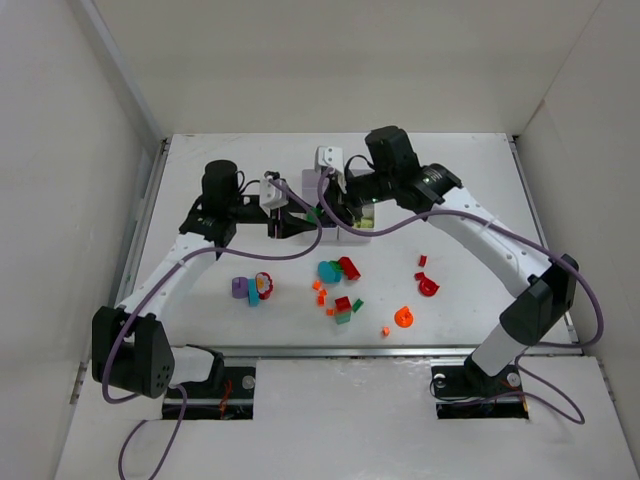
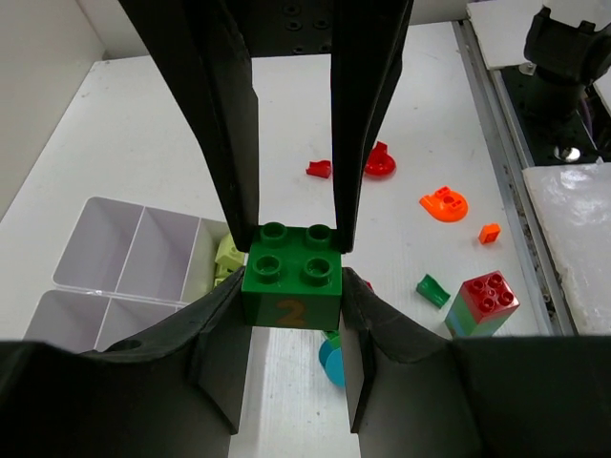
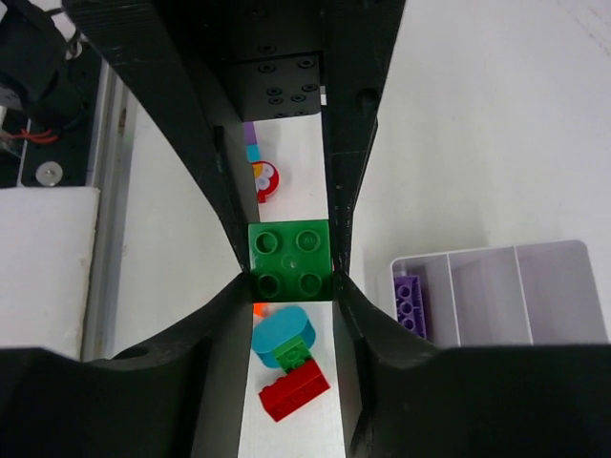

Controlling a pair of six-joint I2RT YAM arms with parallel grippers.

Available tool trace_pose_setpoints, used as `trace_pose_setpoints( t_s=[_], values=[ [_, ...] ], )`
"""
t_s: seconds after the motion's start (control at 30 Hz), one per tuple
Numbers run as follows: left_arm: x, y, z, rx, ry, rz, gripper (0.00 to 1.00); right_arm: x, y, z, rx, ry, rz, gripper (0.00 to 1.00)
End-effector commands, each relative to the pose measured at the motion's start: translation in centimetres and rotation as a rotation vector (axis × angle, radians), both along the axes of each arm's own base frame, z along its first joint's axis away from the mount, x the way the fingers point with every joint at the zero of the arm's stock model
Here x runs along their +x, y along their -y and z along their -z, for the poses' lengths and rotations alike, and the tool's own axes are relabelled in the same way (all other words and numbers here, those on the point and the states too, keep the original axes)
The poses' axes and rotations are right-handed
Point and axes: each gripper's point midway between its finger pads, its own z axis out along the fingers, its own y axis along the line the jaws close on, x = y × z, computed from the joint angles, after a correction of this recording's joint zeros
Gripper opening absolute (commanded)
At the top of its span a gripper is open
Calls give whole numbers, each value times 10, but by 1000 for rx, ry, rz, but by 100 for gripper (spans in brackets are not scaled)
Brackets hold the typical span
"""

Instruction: Sort the legos into containers by color

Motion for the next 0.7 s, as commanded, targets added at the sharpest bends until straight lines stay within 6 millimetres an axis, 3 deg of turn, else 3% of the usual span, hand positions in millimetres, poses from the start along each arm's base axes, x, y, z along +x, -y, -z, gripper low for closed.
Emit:
trace_pose_setpoints(
  t_s=[0.0, 0.1, 0.13, 0.17, 0.23, 0.27, 0.3, 0.37, 0.5, 0.67],
  values=[
    [-4, 3, -22, -38, 61, 41, 0, 4, -12, -22, 51, 48, -29, 24],
    [-5, 3, -25, -41, 70, 41, 0, 3, -12, -19, 37, 31, -29, 12],
    [-5, 2, -21, -36, 52, 31, 0, 3, -12, -19, 37, 31, -29, 1],
    [-2, 2, -20, -32, 53, 16, 7, 5, -11, -18, 34, 24, -16, 0],
    [1, 1, -19, -27, 18, -15, 53, 13, -10, -15, 21, 34, 30, 0],
    [3, 1, -15, -21, 11, -30, 87, 16, -8, -13, 15, 45, 50, 0],
    [7, -1, -11, -8, -6, -59, 100, 18, -6, -7, 0, 35, 72, 0],
    [11, -3, -12, -3, 6, -94, 100, 29, 1, -2, -37, 44, 144, 0],
    [33, -15, -3, 38, -6, -274, 100, 50, 18, 30, -139, -66, 265, 0],
    [83, -65, 12, 95, 2, -732, 100, 92, 57, 59, -201, -172, 500, 0]
  ],
)
